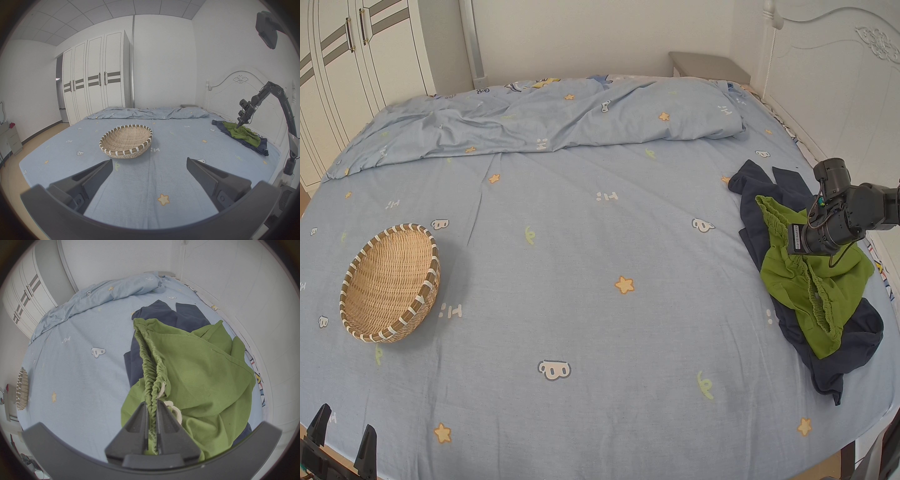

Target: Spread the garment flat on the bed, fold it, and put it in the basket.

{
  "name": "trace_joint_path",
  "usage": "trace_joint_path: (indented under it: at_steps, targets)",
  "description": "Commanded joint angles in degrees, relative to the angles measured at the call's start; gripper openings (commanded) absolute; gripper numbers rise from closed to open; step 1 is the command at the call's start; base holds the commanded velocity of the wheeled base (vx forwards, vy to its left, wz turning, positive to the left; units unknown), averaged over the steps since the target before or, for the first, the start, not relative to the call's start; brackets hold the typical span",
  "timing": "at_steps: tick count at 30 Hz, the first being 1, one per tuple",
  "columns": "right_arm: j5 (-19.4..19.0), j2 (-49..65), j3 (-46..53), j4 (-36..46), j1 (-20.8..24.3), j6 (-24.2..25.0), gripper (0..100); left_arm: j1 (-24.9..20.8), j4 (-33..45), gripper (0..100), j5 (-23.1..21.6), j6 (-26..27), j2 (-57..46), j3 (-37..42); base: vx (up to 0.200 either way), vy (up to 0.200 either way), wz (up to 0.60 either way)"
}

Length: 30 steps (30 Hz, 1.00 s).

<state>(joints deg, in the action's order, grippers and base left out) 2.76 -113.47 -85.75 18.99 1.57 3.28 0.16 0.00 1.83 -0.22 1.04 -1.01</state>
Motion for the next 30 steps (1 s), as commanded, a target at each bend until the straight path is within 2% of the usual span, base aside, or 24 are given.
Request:
trace_joint_path:
  at_steps: [1,3,6,10,12,14,17,23,27,28,30]
  targets:
    - [-1.88,3.34,-6.71,6.32,1.59,0.15,0,0.02,0.0,100,0.02,-0.04,-0.6,1.01,0.0,0.0,0.0]
    - [-2.14,4.13,-14.01,13.61,3.96,1.29,0,0.02,0.0,100,0.02,0.04,-0.6,1.01,0.0,0.0,0.0]
    - [-2.4,4.13,-26.4,26.45,8.53,5.77,0,0.02,0.0,100,0.02,0.04,-0.6,1.01,0.0,0.0,0.0]
    - [-3.9,4.4,-28.84,34.53,13.9,9.64,0,0.02,0.0,100,0.02,-0.04,-0.6,1.01,0.0,0.0,0.0]
    - [-4.07,5.19,-28.84,35.06,16.27,11.66,0,0.02,0.0,100,0.02,-0.04,-0.6,1.01,0.0,0.0,0.0]
    - [-4.16,7.91,-28.84,35.24,21.28,17.55,0,0.02,0.0,100,0.02,-0.04,-0.51,1.01,0.0,0.0,0.0]
    - [-4.07,8.09,-28.84,34.71,26.55,21.33,0,0.02,0.0,100,0.02,-0.04,-0.6,1.01,0.0,0.0,0.0]
    - [-3.46,5.19,-28.84,31.98,34.37,22.65,0,0.02,0.0,100,0.02,-0.04,-0.6,1.01,0.0,0.0,0.0]
    - [-2.14,0.97,-28.84,22.76,41.58,24.67,0,0.02,0.0,100,0.02,-0.04,-0.51,1.01,0.0,0.0,0.0]
    - [-1.96,0.62,-28.84,22.23,42.02,24.76,0,0.02,0.0,100,0.02,-0.04,-0.51,1.01,0.0,0.0,0.0]
    - [-1.0,-3.25,-28.84,19.85,45.62,24.85,0,0.02,0.0,100,0.02,-0.04,-0.6,1.01,0.0,0.0,0.0]
